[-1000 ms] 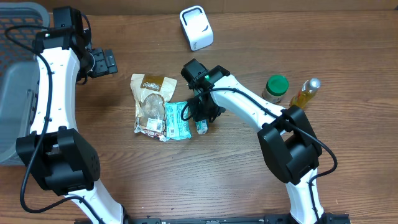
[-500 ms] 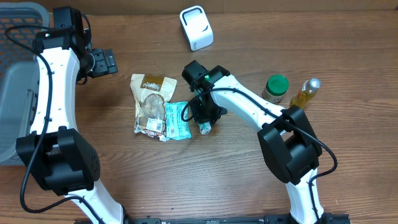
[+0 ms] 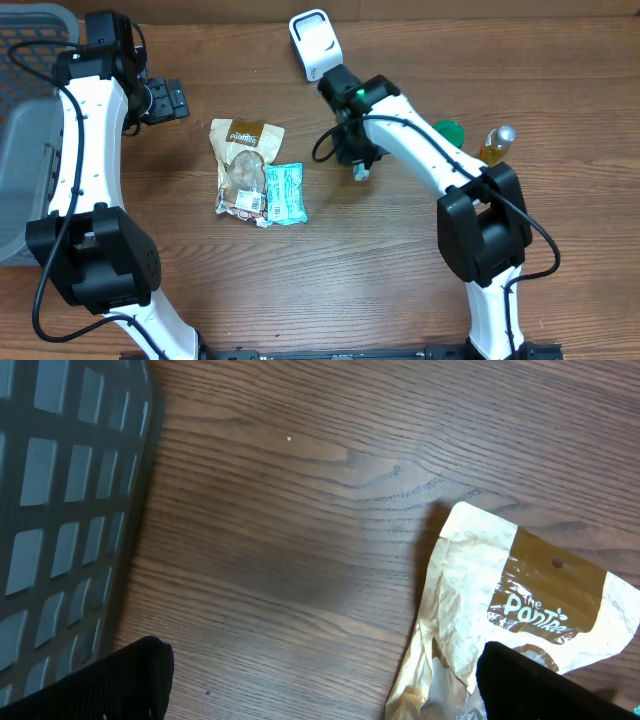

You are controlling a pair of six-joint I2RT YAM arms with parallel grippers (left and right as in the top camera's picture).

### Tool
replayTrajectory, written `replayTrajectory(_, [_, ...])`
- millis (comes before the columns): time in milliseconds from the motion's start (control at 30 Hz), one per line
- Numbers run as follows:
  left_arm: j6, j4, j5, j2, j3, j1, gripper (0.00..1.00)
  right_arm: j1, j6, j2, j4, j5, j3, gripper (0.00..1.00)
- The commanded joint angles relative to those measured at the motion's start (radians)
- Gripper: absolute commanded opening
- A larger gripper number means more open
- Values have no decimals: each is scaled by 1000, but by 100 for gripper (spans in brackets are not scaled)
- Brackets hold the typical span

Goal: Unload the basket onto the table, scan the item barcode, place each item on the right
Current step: 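Lift the green tube and carry it toward the white scanner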

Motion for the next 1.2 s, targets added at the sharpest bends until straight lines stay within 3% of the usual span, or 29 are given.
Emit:
replayTrajectory(0, [19,0,-8,-10,11,-7,100,-11,0,-14,-1,35,19,16])
replayTrajectory(567, [19,0,-8,-10,11,-7,100,-17,1,-14,61,35,-41,19])
replayTrajectory(700, [19,0,-8,-10,11,-7,100,-17,1,-14,70,35,-44,27])
replayTrajectory(733, [19,0,-8,-10,11,-7,99,-17,1,-14,71,35,-44,34])
replayTrajectory(933, [19,0,-8,-10,11,-7,99,-17,1,-14,77,35,-44,57])
replayTrajectory(1167, [19,0,-8,-10,11,-7,99,-27,36,-14,121,58,-44,56])
